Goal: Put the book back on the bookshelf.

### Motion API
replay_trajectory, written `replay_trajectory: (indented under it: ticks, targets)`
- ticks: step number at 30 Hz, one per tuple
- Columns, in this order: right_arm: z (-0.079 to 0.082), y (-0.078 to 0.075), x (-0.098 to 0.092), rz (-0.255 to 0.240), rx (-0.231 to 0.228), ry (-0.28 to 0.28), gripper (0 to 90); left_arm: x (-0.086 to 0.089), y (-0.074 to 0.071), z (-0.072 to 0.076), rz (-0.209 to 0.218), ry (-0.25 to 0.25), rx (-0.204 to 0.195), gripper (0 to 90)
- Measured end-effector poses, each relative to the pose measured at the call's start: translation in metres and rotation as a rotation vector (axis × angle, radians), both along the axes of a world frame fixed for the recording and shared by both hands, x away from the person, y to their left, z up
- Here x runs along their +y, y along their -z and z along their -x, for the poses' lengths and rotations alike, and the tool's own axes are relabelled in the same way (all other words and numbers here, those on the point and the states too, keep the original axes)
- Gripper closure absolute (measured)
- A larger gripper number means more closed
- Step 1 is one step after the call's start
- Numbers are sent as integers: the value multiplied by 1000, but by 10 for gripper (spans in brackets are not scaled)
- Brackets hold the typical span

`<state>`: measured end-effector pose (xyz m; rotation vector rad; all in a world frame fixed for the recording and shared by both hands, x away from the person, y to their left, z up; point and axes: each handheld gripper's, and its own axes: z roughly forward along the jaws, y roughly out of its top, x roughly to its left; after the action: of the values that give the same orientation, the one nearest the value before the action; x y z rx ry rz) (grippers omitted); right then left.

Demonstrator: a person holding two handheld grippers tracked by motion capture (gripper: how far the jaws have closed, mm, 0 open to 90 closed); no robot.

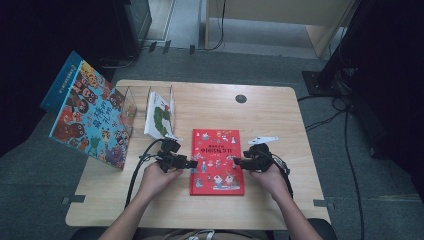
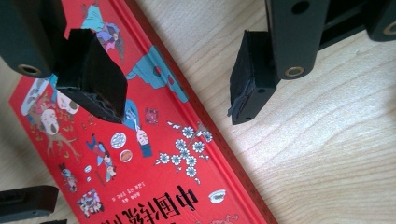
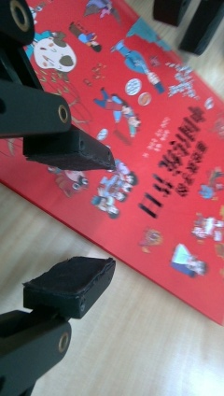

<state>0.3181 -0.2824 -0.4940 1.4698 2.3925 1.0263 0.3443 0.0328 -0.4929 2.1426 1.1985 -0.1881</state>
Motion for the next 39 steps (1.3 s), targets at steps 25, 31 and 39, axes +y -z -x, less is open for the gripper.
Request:
replay_trajectory:
  ticks: [25,31,39]
  targets:
    - [-17,-6,13,46,248,104,495,-17,0,1,-26,35,15,368]
    - [-21,-7,16,47,276,123,502,-18,0,2,-31,26,12,360]
    - [-26,-9,19,44,338,180,538,-21,-1,3,-47,16,5,351]
